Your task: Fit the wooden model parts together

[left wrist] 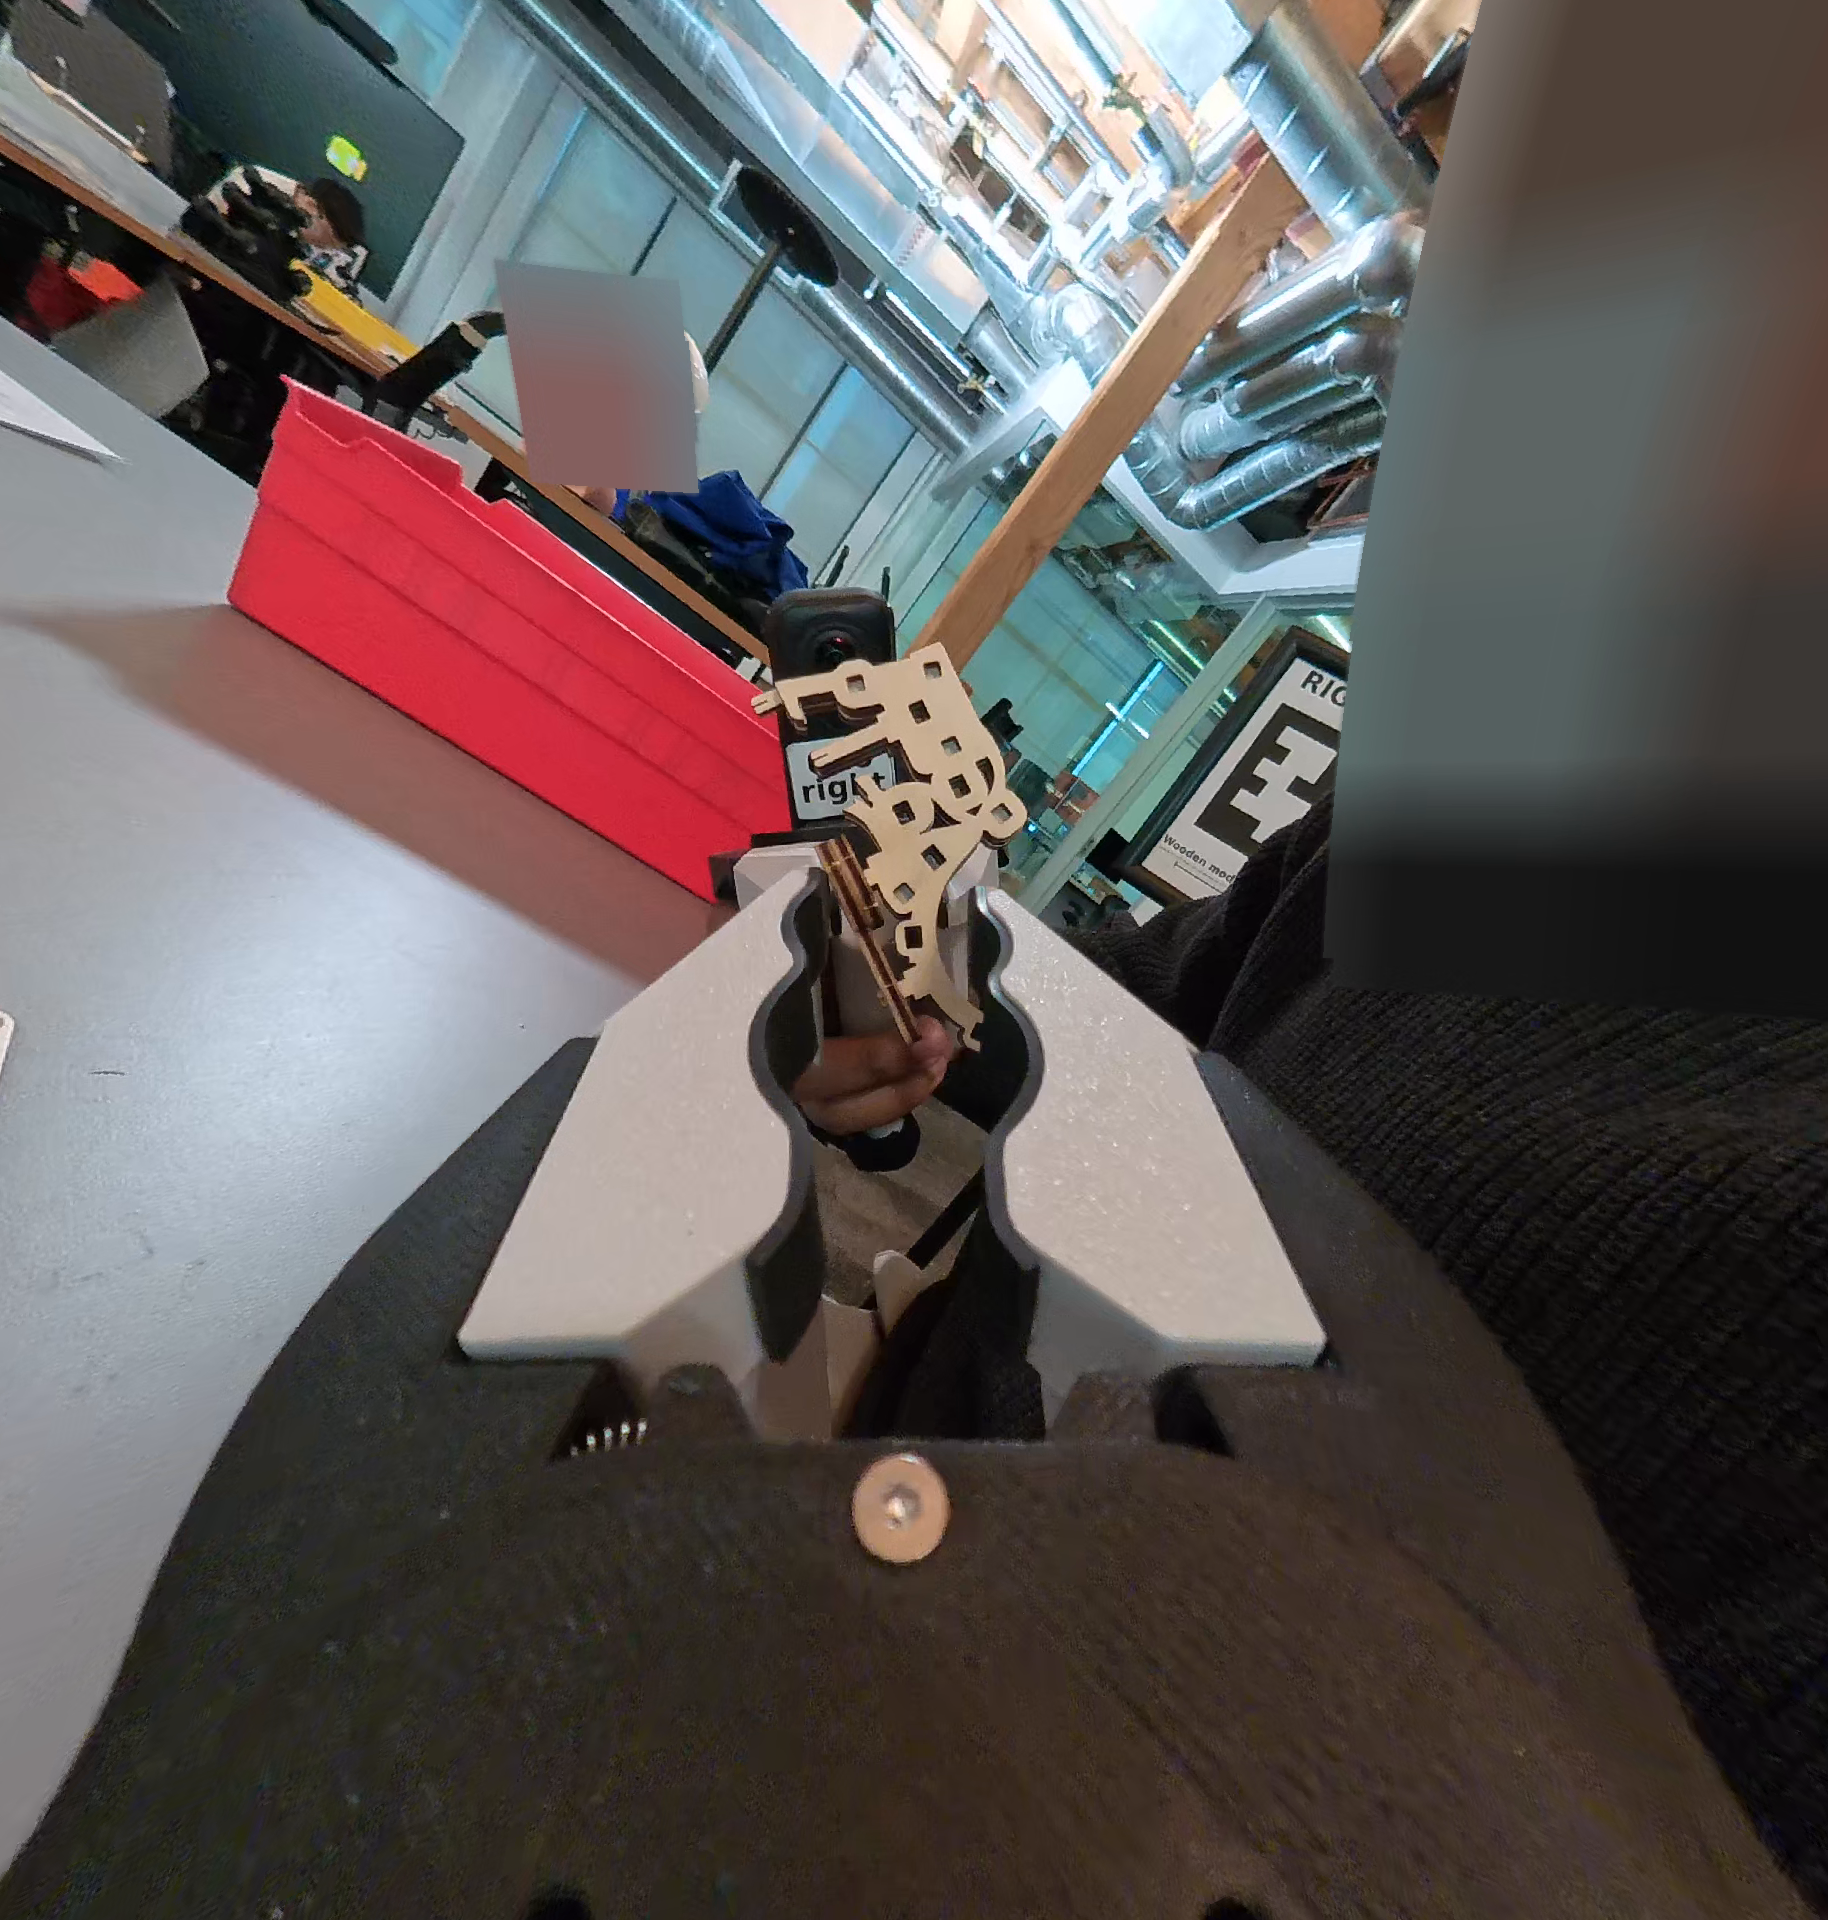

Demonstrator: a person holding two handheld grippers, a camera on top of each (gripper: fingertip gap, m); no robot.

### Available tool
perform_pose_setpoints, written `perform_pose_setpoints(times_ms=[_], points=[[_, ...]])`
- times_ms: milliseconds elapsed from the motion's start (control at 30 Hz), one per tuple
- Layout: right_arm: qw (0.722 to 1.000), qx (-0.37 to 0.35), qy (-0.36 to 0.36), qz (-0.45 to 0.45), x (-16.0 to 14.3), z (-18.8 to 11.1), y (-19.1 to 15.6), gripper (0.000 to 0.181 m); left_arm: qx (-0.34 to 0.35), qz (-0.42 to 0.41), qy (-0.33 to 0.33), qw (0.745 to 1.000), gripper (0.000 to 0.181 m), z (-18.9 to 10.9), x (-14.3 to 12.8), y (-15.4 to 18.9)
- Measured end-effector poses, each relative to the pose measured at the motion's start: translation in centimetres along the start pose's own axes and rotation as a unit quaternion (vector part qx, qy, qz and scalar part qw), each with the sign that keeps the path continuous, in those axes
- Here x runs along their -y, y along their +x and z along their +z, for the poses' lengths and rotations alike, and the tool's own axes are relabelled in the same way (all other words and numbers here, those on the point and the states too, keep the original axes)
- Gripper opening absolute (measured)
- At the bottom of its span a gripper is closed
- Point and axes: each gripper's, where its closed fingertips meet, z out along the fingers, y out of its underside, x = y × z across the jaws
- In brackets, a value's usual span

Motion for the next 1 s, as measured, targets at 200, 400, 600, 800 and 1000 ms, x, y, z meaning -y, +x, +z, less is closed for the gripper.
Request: perform_pose_setpoints(times_ms=[200,400,600,800,1000], points=[[0.999,-0.012,-0.008,-0.029,-0.2,0.1,0.1,0.018,0.029,0.046,-0.012,0.998,0.019,0.0,-0.1,-0.3],[0.997,-0.031,-0.022,-0.073,-0.4,0.0,0.3,0.018,0.028,0.041,-0.024,0.998,0.018,-0.1,-0.4,-0.3],[0.997,-0.031,-0.028,-0.068,-0.8,0.2,0.3,0.018,0.032,0.044,-0.019,0.998,0.017,0.0,-0.5,-0.3],[0.996,-0.040,-0.033,-0.069,-0.9,0.2,0.6,0.017,0.035,0.029,-0.012,0.999,0.017,0.0,-0.6,-0.4],[0.997,-0.044,-0.016,-0.059,-0.4,0.2,0.8,0.025,0.037,0.022,0.004,0.999,0.017,-0.2,0.0,-0.6]])
